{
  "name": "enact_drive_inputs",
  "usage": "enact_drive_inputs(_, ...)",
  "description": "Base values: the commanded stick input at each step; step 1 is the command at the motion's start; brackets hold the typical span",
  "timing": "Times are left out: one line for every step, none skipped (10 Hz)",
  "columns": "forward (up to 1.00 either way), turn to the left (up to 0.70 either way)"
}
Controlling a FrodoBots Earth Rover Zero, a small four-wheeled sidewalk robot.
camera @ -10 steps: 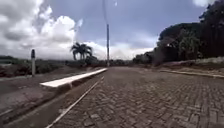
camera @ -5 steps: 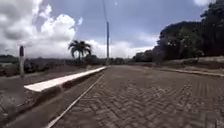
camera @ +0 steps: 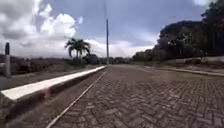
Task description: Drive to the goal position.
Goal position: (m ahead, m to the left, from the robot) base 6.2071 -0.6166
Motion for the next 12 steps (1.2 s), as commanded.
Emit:
enact_drive_inputs(1.0, 0.0)
enact_drive_inputs(1.0, 0.0)
enact_drive_inputs(1.0, 0.0)
enact_drive_inputs(1.0, 0.0)
enact_drive_inputs(1.0, 0.0)
enact_drive_inputs(1.0, 0.0)
enact_drive_inputs(1.0, 0.0)
enact_drive_inputs(1.0, 0.0)
enact_drive_inputs(1.0, 0.0)
enact_drive_inputs(1.0, 0.0)
enact_drive_inputs(1.0, 0.0)
enact_drive_inputs(1.0, 0.06)
